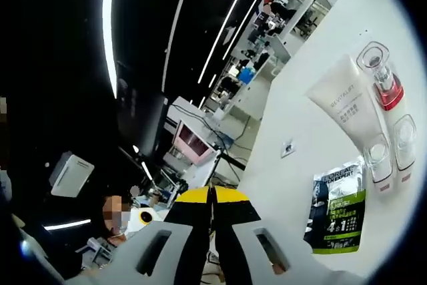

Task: Arrange the skincare products in the storage area until every visible bottle or jar stands upright without overlapping.

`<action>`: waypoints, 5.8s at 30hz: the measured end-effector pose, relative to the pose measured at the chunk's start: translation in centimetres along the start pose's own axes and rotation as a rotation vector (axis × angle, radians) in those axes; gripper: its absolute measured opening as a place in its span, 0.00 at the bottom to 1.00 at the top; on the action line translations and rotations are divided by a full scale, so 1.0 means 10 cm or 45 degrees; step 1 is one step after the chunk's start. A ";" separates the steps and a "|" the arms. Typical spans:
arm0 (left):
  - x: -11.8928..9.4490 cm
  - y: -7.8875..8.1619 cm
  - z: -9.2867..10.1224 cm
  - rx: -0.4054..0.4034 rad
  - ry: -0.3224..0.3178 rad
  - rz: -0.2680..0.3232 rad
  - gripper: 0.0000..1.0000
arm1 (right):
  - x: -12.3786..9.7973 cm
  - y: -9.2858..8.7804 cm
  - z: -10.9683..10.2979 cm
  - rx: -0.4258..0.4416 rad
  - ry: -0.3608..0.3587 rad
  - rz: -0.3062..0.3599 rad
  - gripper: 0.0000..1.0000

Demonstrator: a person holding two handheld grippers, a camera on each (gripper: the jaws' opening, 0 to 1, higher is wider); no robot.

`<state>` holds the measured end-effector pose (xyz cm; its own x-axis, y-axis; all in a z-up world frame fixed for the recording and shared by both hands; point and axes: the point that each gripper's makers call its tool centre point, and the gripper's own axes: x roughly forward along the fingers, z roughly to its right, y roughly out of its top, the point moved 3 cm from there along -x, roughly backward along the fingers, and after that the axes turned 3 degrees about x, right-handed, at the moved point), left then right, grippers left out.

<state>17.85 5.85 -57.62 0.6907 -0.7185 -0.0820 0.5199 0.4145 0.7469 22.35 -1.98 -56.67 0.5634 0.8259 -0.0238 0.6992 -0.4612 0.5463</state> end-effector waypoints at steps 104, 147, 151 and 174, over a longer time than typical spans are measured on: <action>-0.12 -0.88 -1.68 0.033 0.437 -0.520 0.00 | 0.69 -1.08 1.46 -1.068 -0.484 -0.675 0.01; 0.18 -0.82 -1.58 0.981 0.358 -0.787 0.23 | 0.71 -1.03 1.39 -1.243 -0.475 -0.618 0.16; 0.18 -0.83 -1.57 0.985 0.356 -0.784 0.22 | 0.68 -0.95 1.34 -1.305 -0.454 -0.606 0.20; 0.14 -0.72 -1.47 0.966 0.398 -0.761 0.30 | 0.38 -0.81 1.20 -1.348 -0.453 -0.608 0.27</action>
<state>22.45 10.06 -72.81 0.5794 -0.4686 -0.6668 0.4418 -0.5069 0.7402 24.08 1.04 -71.25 0.5529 0.6282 -0.5473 0.2573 0.4961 0.8293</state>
